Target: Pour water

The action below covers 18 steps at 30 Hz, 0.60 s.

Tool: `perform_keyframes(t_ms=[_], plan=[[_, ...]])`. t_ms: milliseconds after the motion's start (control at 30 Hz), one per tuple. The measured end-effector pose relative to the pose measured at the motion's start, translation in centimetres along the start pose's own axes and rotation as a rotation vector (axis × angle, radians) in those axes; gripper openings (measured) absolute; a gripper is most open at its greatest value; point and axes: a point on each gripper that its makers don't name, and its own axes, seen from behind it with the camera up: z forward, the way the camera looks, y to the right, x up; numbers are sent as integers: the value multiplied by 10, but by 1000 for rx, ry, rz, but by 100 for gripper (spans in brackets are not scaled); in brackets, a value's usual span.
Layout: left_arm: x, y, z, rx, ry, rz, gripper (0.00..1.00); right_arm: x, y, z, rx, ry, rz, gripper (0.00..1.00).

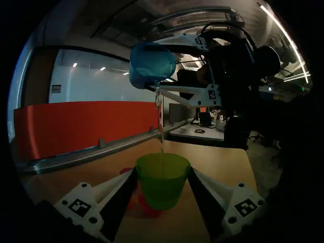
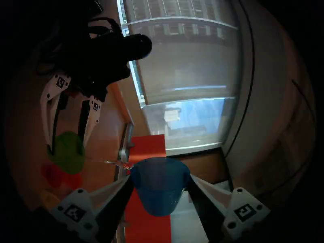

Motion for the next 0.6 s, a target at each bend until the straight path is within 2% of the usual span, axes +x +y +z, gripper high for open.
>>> perform_keyframes(t_ms=[600], plan=[[3,1,-1,-1,2,0,87,3,4,4,-3,0,-83,91]])
